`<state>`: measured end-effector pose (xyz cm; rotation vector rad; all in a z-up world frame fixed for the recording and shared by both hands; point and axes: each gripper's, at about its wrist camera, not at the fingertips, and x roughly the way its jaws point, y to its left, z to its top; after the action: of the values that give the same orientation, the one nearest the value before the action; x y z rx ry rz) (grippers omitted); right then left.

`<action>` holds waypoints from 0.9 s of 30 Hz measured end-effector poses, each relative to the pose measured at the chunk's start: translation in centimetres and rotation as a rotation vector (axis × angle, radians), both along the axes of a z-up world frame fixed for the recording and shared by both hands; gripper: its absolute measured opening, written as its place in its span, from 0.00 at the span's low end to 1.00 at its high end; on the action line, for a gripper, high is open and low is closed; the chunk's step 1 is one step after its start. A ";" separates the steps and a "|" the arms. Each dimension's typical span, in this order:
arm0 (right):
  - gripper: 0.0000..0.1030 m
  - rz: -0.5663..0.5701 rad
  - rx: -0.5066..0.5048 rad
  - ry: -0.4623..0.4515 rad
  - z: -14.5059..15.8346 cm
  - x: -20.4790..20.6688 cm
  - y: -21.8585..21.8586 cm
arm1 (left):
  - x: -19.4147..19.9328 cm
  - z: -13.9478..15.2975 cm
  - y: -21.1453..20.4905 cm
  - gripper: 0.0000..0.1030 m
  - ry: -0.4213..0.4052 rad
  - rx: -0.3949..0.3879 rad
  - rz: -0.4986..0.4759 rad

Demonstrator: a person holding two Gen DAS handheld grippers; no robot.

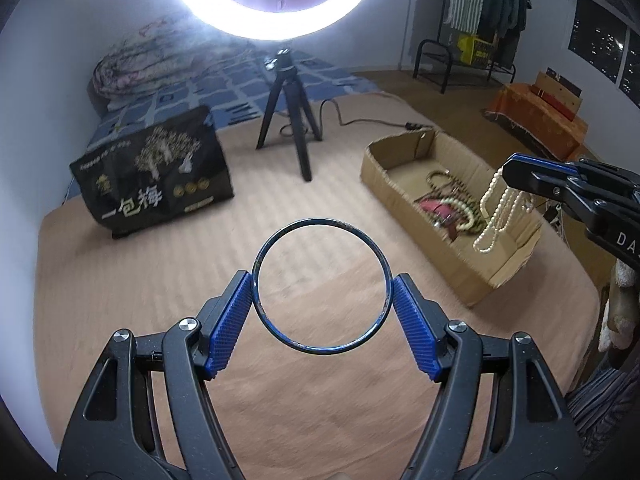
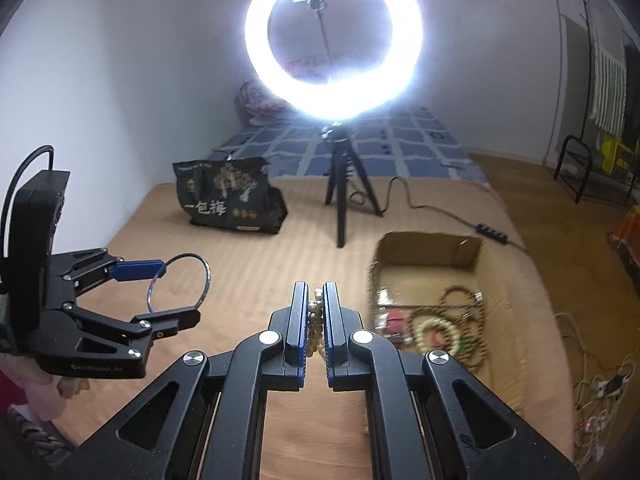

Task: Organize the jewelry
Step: 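Carry the bangle in the left tool and necklace in the right tool over the box, then open left tool to drop the bangle while right tool releases the necklace into the box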

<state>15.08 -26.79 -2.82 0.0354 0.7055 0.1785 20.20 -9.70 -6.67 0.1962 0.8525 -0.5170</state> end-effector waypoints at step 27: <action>0.05 -0.124 -0.001 0.044 -2.0 0.6 -11.5 | 6.4 -0.6 -12.0 0.71 0.047 -0.119 0.058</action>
<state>15.69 -38.24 -4.86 0.0822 0.7446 0.0585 26.60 -21.69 -7.26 0.0503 0.8682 -0.5176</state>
